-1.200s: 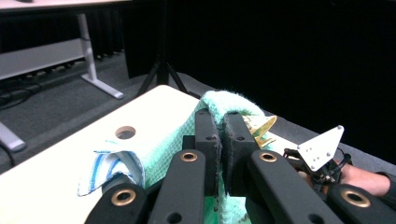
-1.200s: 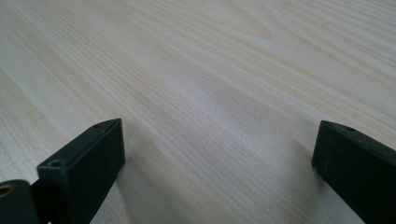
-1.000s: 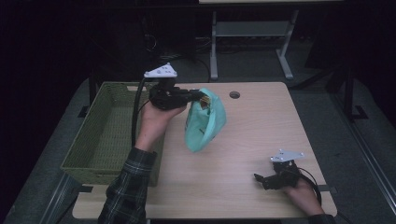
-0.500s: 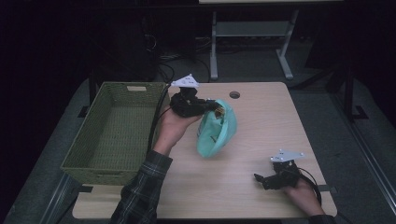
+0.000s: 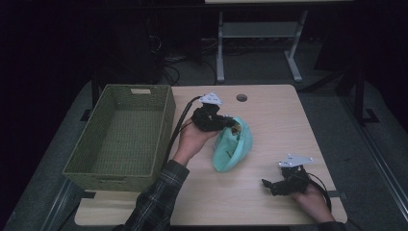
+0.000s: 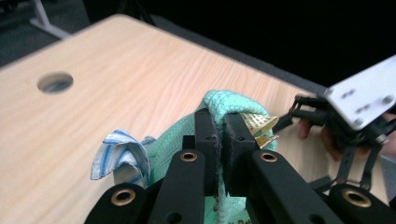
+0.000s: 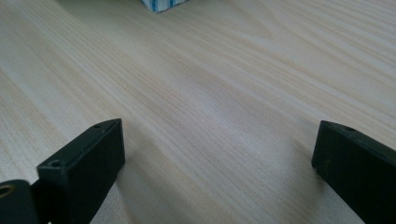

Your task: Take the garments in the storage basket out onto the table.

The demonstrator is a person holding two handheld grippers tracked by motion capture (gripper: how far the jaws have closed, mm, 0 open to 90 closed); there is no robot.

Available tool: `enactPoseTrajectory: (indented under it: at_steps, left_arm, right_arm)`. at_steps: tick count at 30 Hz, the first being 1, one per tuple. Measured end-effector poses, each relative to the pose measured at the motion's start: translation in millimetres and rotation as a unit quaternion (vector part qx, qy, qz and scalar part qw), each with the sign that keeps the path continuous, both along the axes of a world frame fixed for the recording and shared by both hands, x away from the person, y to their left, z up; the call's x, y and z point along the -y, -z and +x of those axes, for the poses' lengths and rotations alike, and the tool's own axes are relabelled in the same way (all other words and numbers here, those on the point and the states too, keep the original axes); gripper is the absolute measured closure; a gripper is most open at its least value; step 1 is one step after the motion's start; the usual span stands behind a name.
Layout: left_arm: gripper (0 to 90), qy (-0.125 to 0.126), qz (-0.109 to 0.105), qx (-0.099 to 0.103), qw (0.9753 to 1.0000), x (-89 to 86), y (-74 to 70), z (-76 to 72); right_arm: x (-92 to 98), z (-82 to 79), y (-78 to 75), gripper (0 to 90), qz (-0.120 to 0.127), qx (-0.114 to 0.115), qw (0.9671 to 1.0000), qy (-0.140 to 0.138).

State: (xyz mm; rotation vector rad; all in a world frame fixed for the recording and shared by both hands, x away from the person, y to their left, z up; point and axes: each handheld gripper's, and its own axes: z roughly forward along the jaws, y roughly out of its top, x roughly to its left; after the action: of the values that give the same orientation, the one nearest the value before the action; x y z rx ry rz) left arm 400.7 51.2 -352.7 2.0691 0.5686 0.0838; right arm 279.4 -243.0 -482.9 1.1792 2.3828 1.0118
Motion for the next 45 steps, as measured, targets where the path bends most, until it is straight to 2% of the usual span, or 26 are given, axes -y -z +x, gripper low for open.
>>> enactPoseTrajectory:
  at_steps: [5, 11, 14, 15, 18, 23, 26, 27, 30, 33, 36, 38, 39, 40, 41, 42, 45]
  left_arm:
    - [85.9, -0.002, 0.035, 0.000, 0.9994, 2.2, 21.9, -4.9]
    - [85.5, 0.007, 0.065, 0.000, 0.9979, 0.7, 38.4, -10.6]
    - [85.5, 0.010, 0.071, -0.001, 0.9974, 1.9, 43.2, -12.6]
    - [85.4, 0.016, 0.083, -0.003, 0.9964, 3.2, 48.7, -13.9]
    - [85.3, 0.017, 0.083, -0.011, 0.9964, 5.9, 55.0, -16.3]
    - [85.2, 0.031, 0.111, -0.023, 0.9931, 9.2, 72.5, -19.6]
    - [85.1, 0.028, 0.115, -0.035, 0.9923, 11.1, 84.9, -20.7]
    - [85.0, 0.028, 0.115, -0.035, 0.9923, 11.1, 84.9, -20.7]
    - [84.8, 0.032, 0.135, -0.034, 0.9897, 12.3, 93.5, -20.2]
    - [84.5, 0.030, 0.140, -0.041, 0.9889, 14.6, 101.1, -20.3]
    - [81.4, 0.028, 0.135, -0.043, 0.9896, 14.1, 101.2, -20.4]
    - [73.3, 0.027, 0.135, -0.036, 0.9898, 12.7, 96.5, -20.9]
    - [70.0, 0.029, 0.136, -0.033, 0.9898, 11.2, 92.7, -21.4]
    - [64.1, 0.023, 0.129, -0.028, 0.9910, 10.4, 89.3, -22.6]
    - [64.1, 0.023, 0.127, -0.026, 0.9913, 8.5, 85.0, -23.3]
    - [59.8, 0.020, 0.122, -0.022, 0.9921, 5.3, 78.0, -25.3]
    - [57.0, 0.019, 0.120, -0.019, 0.9924, 0.9, 70.5, -29.5]
  right_arm:
    - [0.1, 0.1, 0.0, 2.0, -0.001, 0.000, 1.0000, 0.000]
    - [0.1, 0.1, 0.0, 2.0, -0.001, 0.000, 1.0000, -0.001]
    - [0.2, 0.0, -0.1, 2.0, -0.001, 0.000, 1.0000, -0.001]
    - [0.2, 0.0, -0.1, 2.0, -0.001, 0.000, 1.0000, -0.001]
    - [0.2, 0.1, -0.1, 2.0, -0.001, 0.000, 1.0000, -0.001]
    - [0.0, -0.3, -0.1, 2.0, 0.000, -0.001, 1.0000, 0.000]
    - [0.0, -0.3, -0.2, 2.0, 0.000, -0.001, 1.0000, 0.000]
    - [0.0, -0.3, -0.2, 2.0, 0.000, -0.001, 1.0000, 0.000]
    - [0.0, -0.4, -0.2, 2.0, 0.000, -0.001, 1.0000, 0.000]
    - [0.0, -0.3, -0.2, 2.1, 0.000, -0.001, 1.0000, 0.000]
    - [0.1, -0.3, -0.2, 2.1, 0.000, -0.001, 1.0000, 0.000]
    - [0.1, -0.3, -0.2, 2.1, 0.000, -0.001, 1.0000, 0.000]
    - [0.0, -0.6, -0.3, 2.1, 0.000, -0.002, 1.0000, 0.000]
    - [0.1, -0.8, -0.3, 2.1, 0.000, -0.002, 1.0000, 0.000]
    - [0.1, -0.8, -0.3, 2.1, 0.000, -0.002, 1.0000, 0.000]
    - [0.2, -0.8, -0.3, 2.0, 0.000, -0.002, 1.0000, -0.001]
    - [0.1, -0.8, -0.3, 2.0, 0.000, -0.002, 1.0000, 0.000]
